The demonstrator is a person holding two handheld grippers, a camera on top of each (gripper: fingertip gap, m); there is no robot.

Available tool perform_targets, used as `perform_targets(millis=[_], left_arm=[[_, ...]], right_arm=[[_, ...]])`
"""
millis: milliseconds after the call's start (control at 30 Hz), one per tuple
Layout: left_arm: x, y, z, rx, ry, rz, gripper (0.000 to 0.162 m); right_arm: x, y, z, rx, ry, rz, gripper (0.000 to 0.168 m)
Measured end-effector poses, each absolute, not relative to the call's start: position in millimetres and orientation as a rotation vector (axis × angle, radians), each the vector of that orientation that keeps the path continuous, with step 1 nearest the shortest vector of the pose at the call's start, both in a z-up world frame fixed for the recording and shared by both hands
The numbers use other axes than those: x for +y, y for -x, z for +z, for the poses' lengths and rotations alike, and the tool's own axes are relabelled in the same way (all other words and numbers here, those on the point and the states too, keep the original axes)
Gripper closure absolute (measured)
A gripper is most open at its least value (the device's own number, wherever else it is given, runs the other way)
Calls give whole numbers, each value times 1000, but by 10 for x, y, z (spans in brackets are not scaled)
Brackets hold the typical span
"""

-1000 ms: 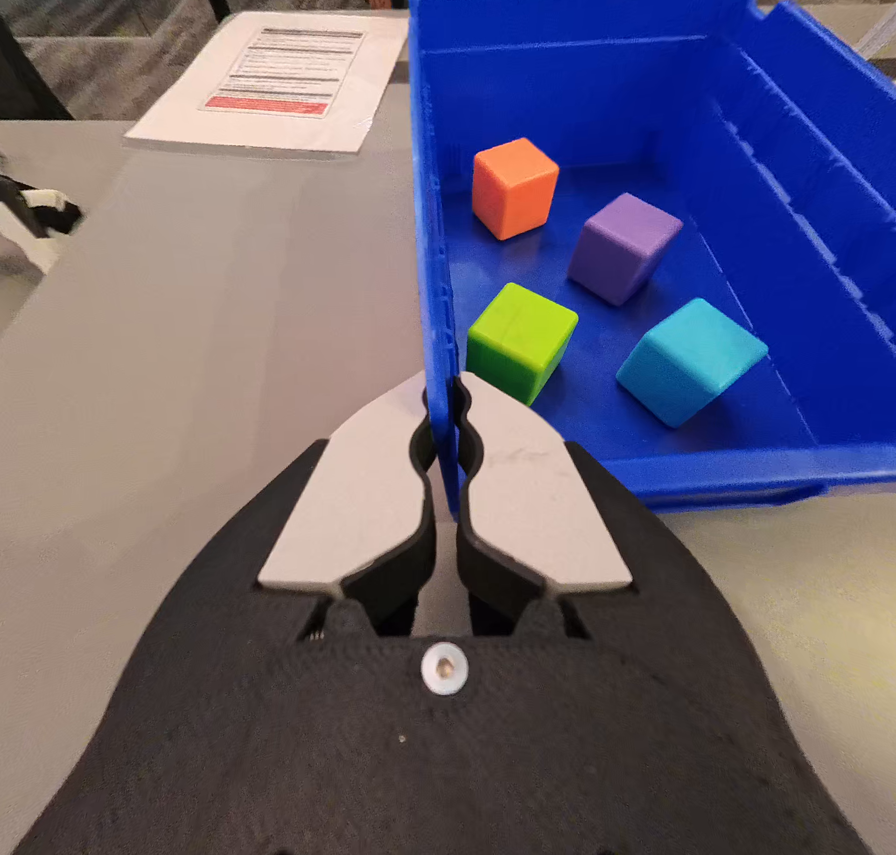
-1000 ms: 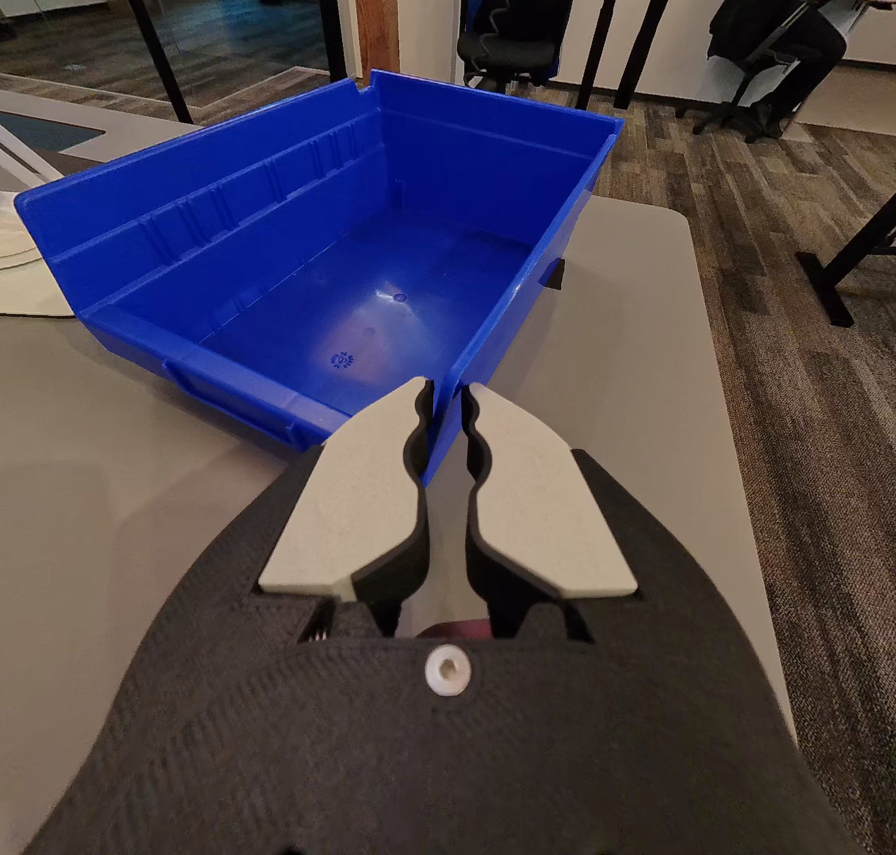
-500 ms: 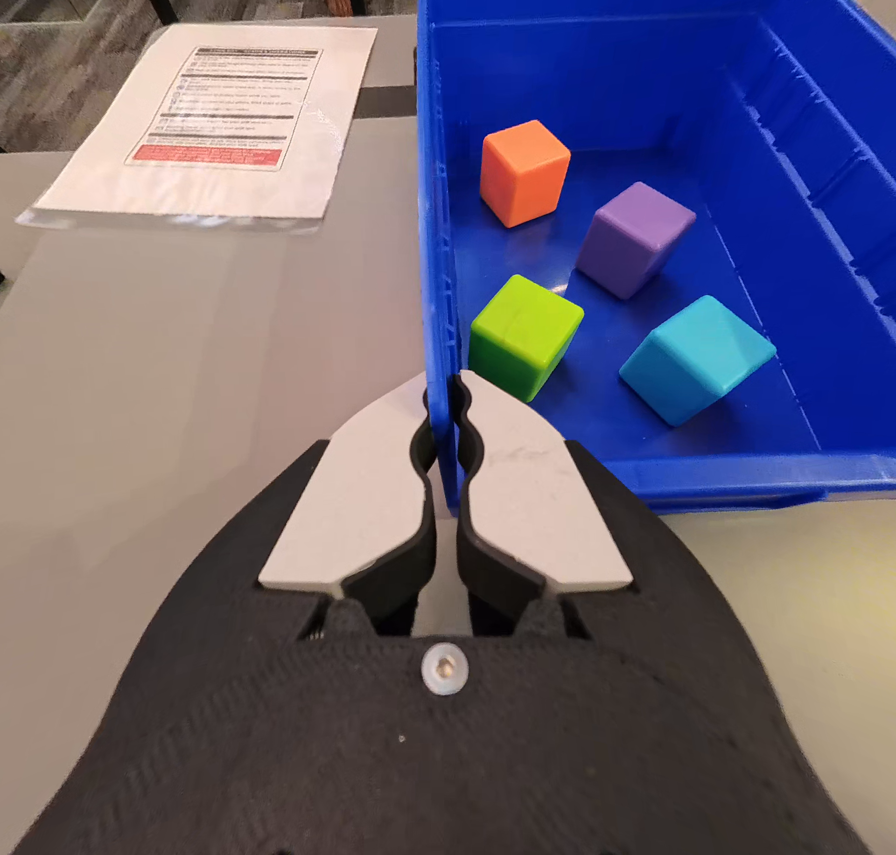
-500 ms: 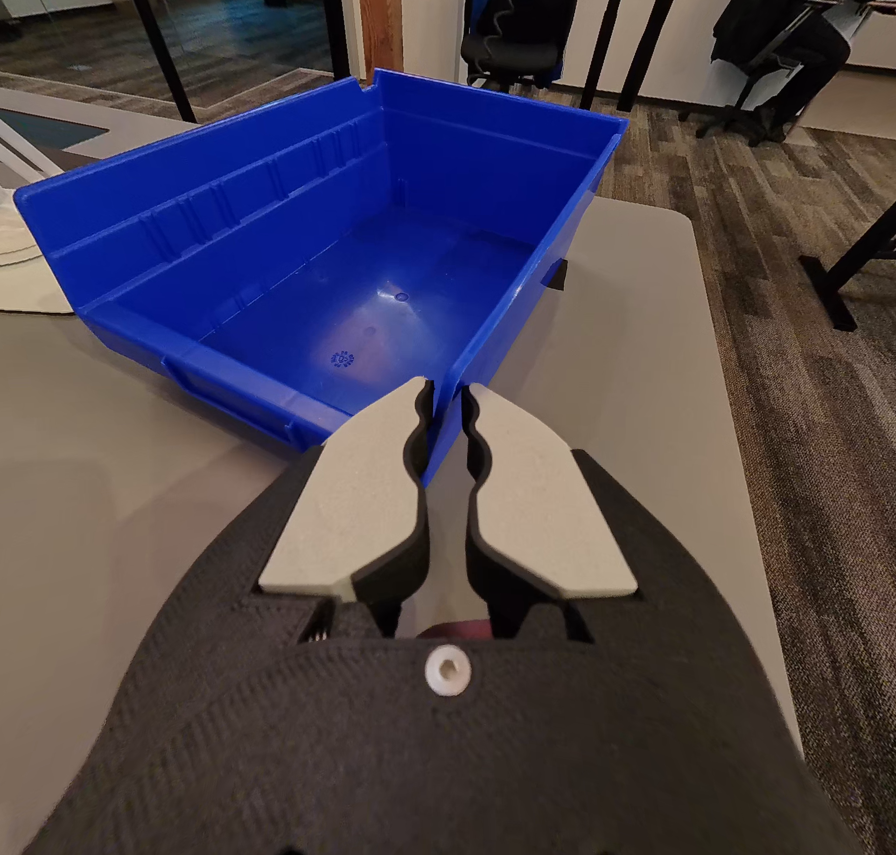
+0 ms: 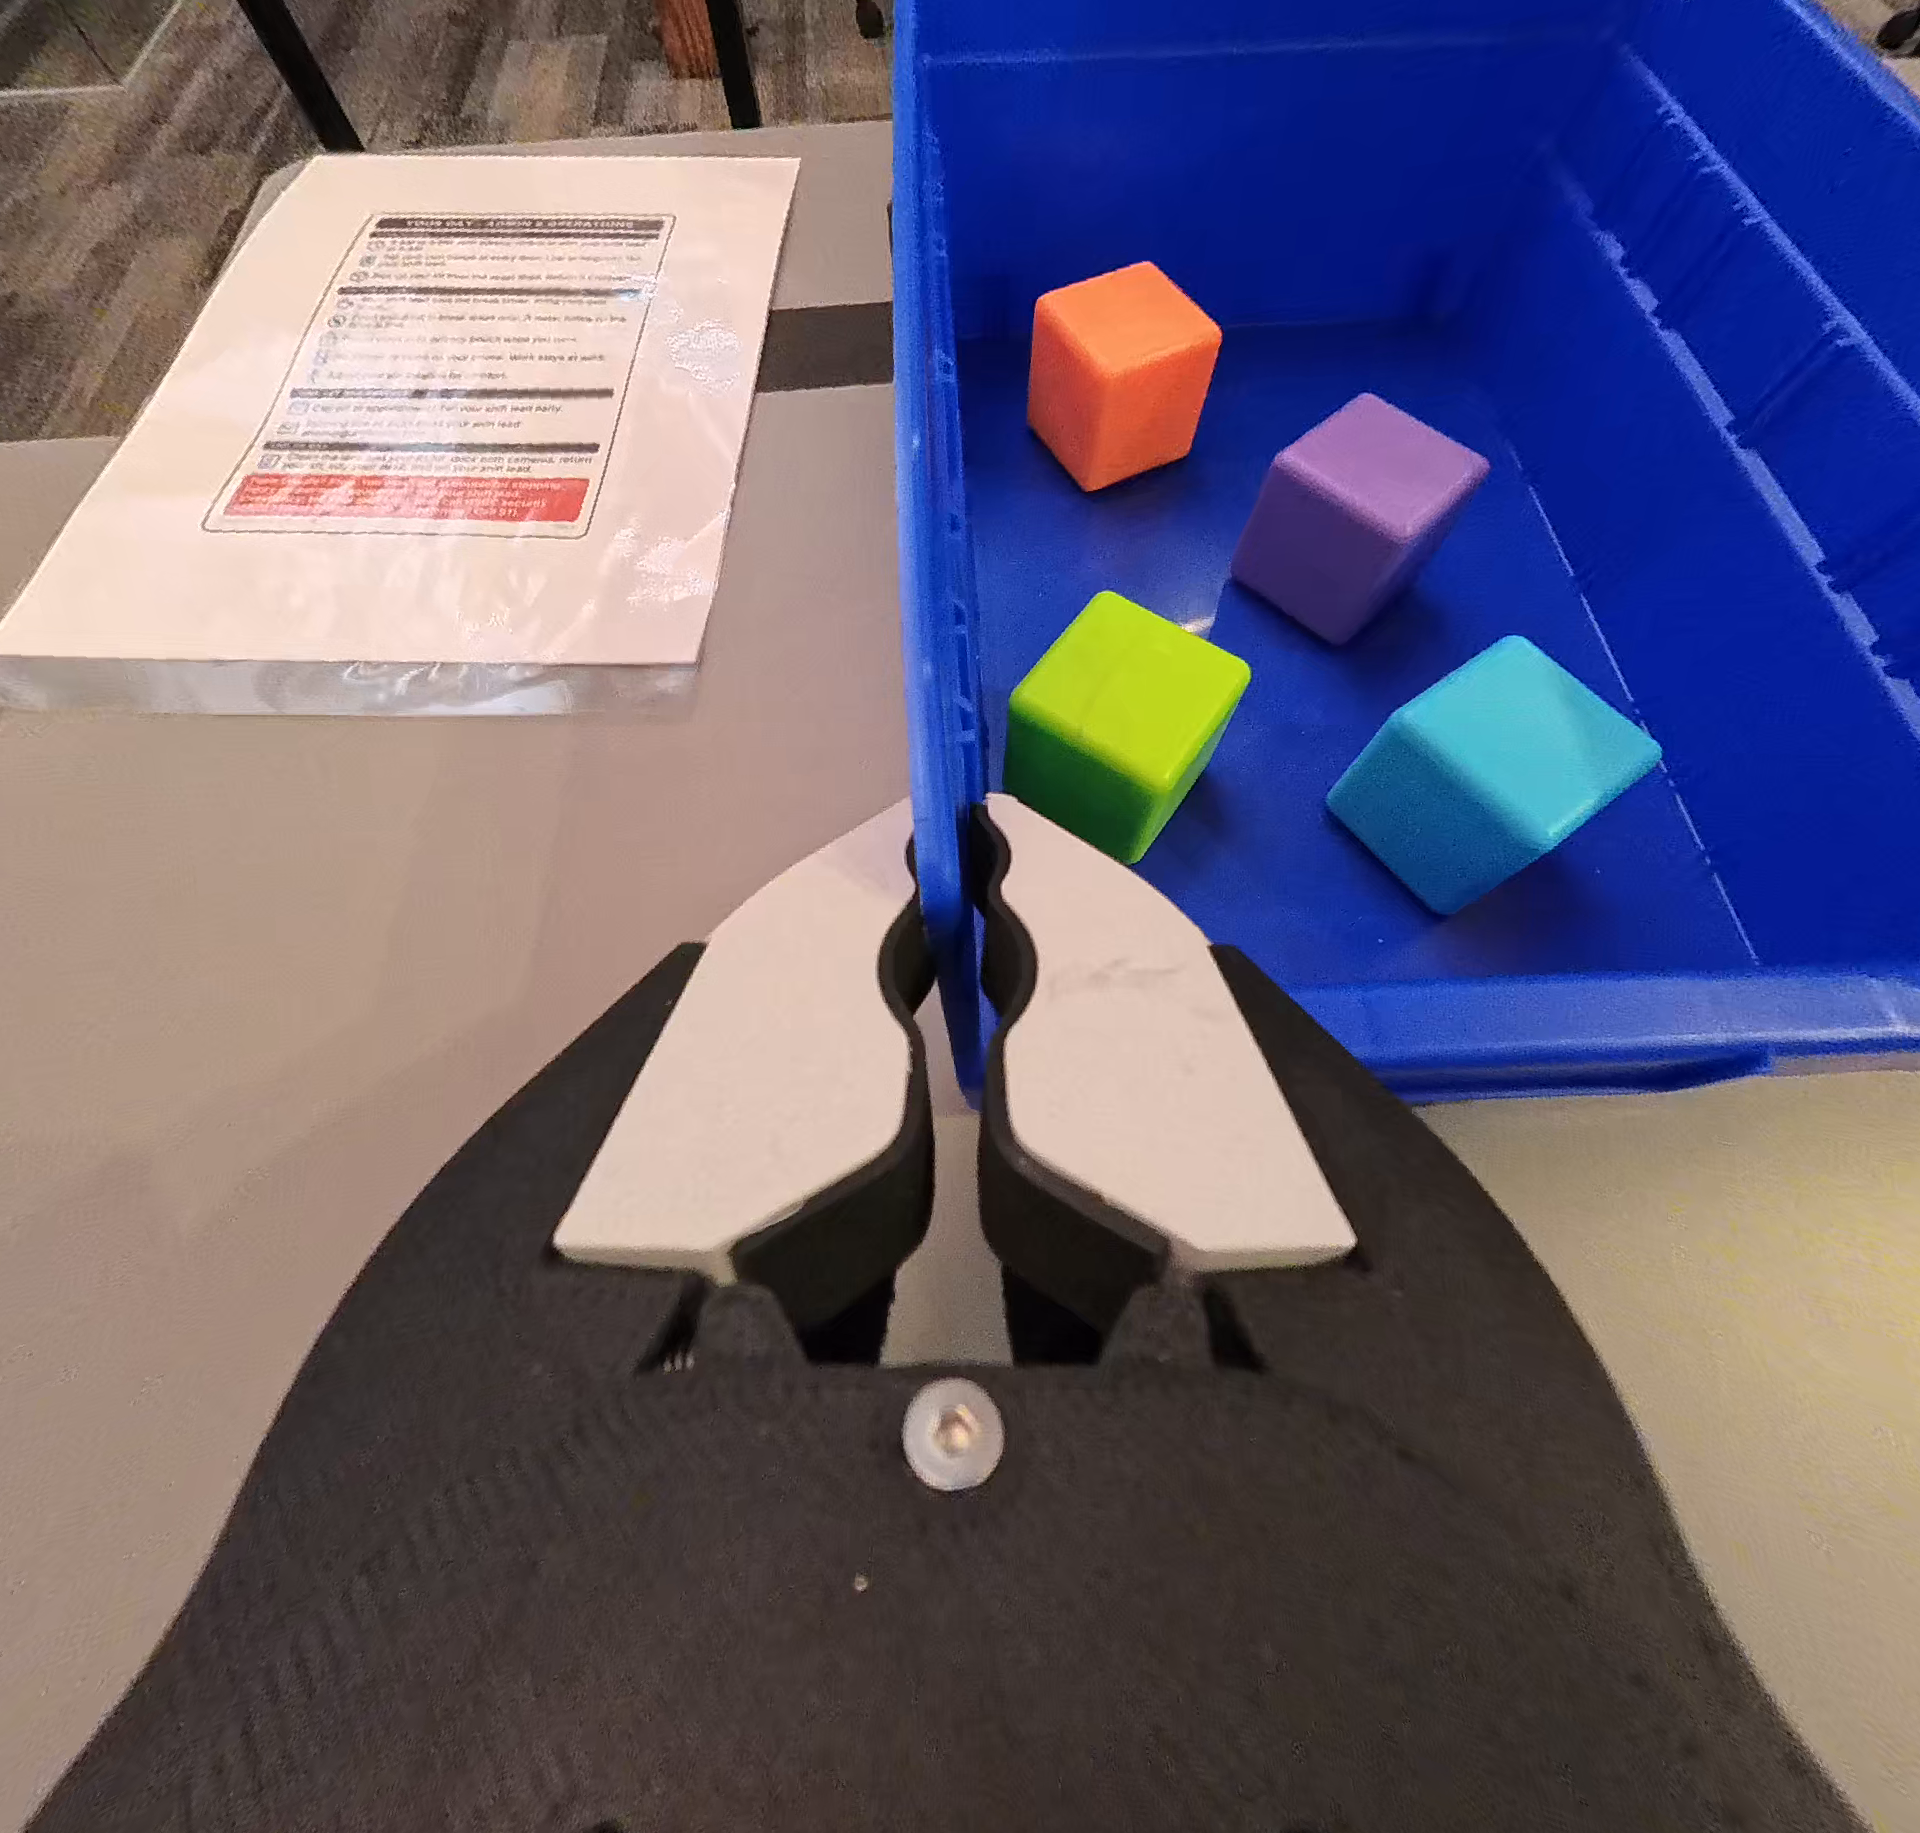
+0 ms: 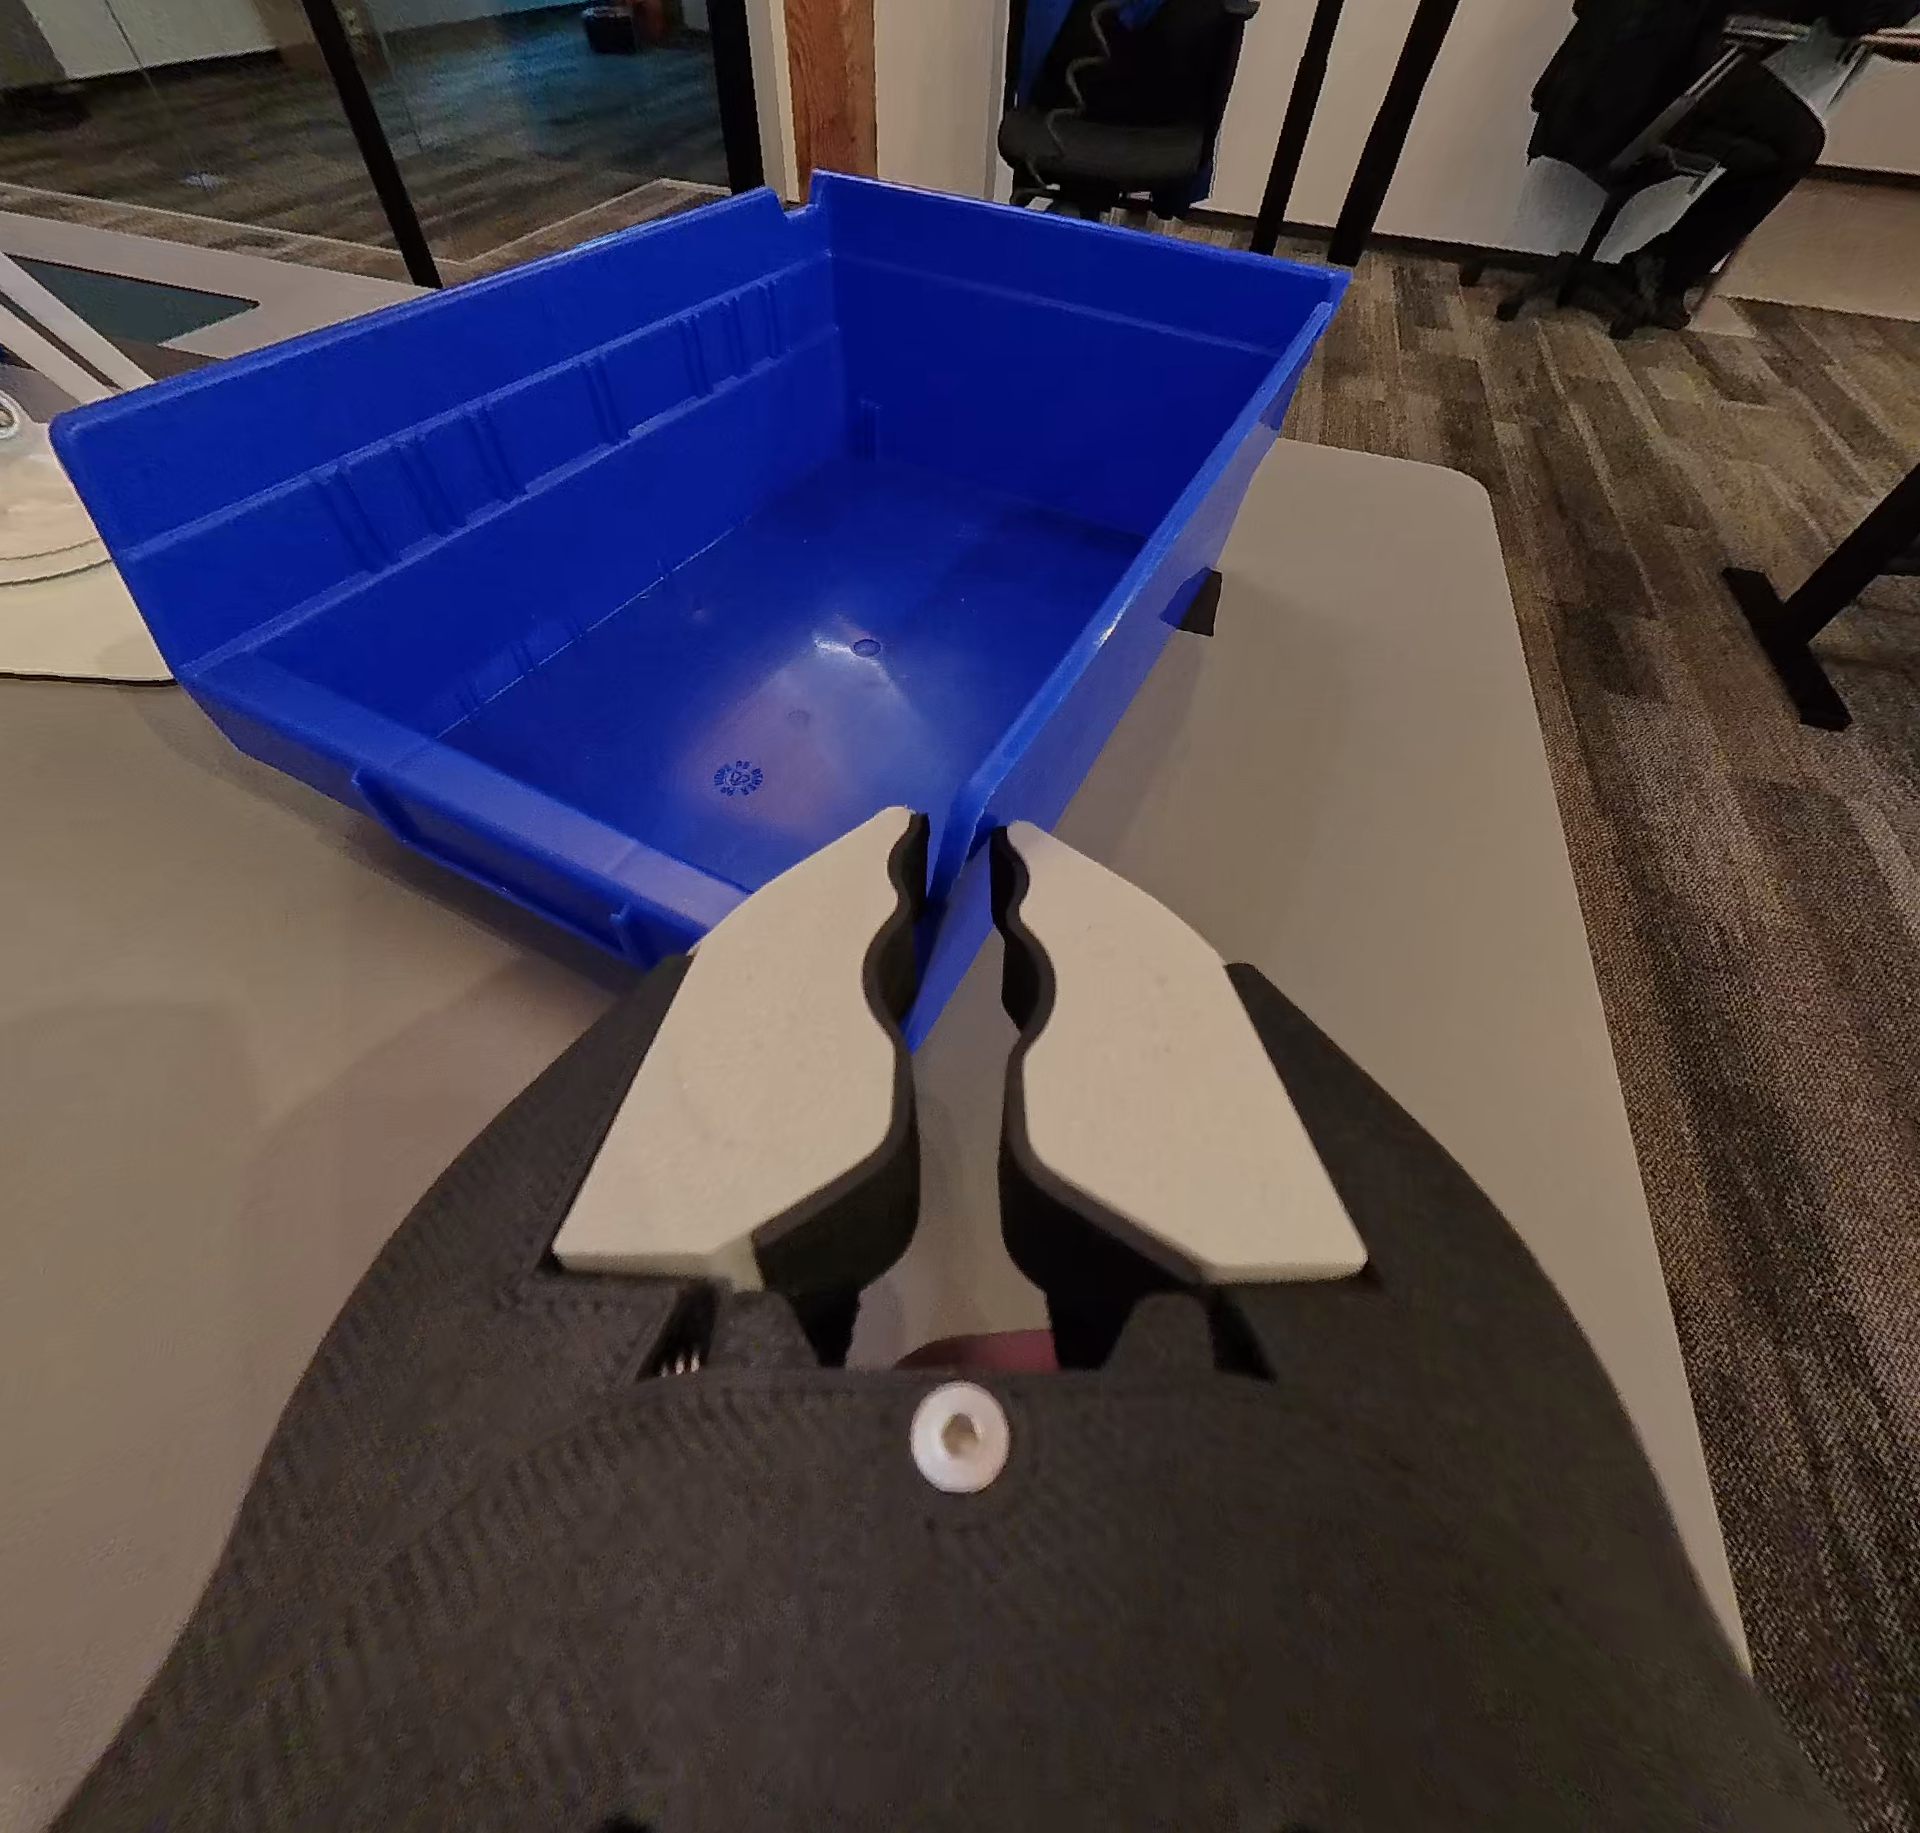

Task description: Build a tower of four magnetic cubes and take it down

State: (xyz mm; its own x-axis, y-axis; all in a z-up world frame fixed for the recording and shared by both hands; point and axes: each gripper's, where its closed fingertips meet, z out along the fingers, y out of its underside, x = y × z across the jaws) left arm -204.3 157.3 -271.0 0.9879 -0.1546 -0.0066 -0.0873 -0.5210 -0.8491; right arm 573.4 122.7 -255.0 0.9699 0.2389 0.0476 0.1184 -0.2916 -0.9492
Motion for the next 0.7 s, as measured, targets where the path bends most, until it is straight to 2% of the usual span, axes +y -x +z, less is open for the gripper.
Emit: perform_targets(millis=[700], left_arm=[[1970, 2090, -2708, 159, 2109, -77, 157]], right_arm=[[1234, -5731, -2550, -255, 1863, 121, 157]])
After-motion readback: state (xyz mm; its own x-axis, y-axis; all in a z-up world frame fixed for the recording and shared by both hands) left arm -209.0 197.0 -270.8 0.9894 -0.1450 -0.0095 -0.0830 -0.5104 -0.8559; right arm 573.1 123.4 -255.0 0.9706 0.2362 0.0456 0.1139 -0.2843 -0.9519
